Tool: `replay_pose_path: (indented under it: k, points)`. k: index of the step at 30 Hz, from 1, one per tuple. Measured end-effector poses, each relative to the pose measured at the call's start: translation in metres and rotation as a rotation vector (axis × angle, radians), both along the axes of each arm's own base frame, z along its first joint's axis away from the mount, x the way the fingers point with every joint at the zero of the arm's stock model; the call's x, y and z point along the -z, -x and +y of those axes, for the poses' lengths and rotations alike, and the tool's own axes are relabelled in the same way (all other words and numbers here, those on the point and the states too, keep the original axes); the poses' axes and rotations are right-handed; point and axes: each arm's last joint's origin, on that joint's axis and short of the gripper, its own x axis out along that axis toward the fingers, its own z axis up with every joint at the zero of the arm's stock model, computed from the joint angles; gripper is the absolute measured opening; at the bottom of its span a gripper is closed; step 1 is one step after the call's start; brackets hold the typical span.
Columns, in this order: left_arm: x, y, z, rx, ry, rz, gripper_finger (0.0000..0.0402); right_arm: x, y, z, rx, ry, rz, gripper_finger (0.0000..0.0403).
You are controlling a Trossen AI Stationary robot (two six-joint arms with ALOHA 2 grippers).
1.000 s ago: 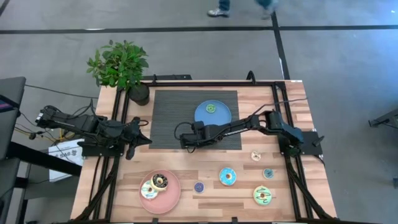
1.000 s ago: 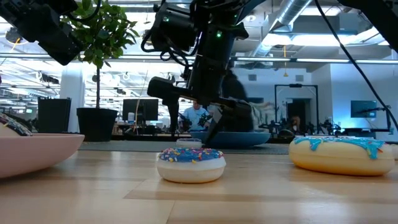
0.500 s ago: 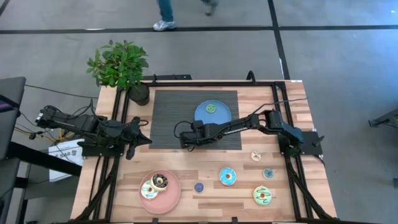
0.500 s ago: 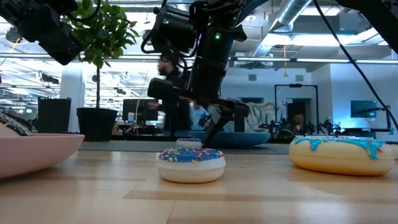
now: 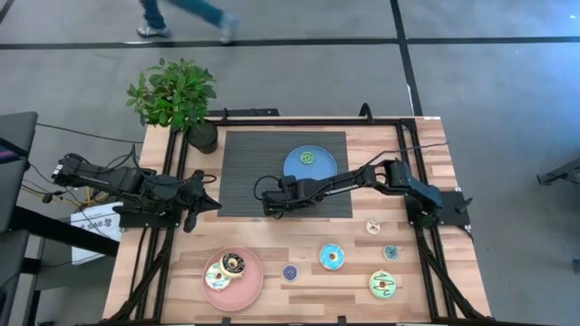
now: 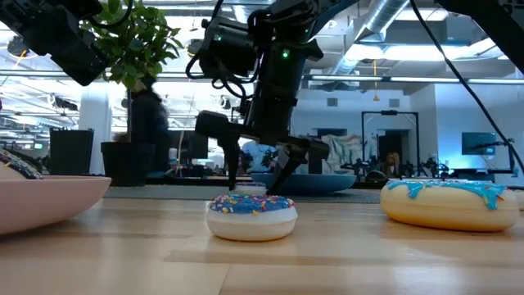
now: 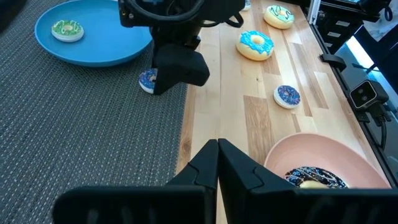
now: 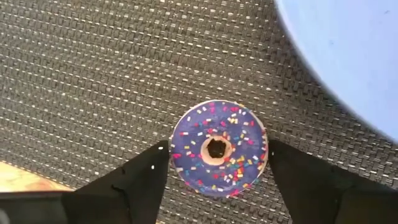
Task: Pick & Place donuts
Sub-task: Put the top small purple donut on the blue plate
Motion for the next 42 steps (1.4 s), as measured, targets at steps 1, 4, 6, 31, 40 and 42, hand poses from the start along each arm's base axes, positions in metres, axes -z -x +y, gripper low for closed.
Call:
replay_pose_path:
  k: [1,4,6,31,40,42]
  points:
    - [0.000,0.000,0.000,0.000,0.000,0.000,0.0000,0.000,0.000,0.001,-0.001,0.002,0.000,0.0257]
    - [0.000,0.000,0.000,0.000,0.000,0.000,0.0000,0.000,0.000,0.002,-0.001,0.019,-0.002,0.0243]
    - [0.000,0.000,0.000,0.000,0.000,0.000,0.0000,0.000,0.000,0.002,-0.001,0.019,-0.002,0.0231]
    - [0.000,0.000,0.000,-0.035,0.060,0.000,0.0000,-0.118,0.065,-0.021,-0.045,0.303,0.135,0.0150]
    - [-0.001,-0.001,0.000,-0.052,0.093,-0.006,0.0000,-0.076,0.102,-0.079,-0.104,0.234,0.242,0.0134]
    - [-0.001,-0.001,0.000,-0.064,0.107,-0.007,0.0000,-0.063,0.109,-0.090,-0.115,0.202,0.183,0.0127]
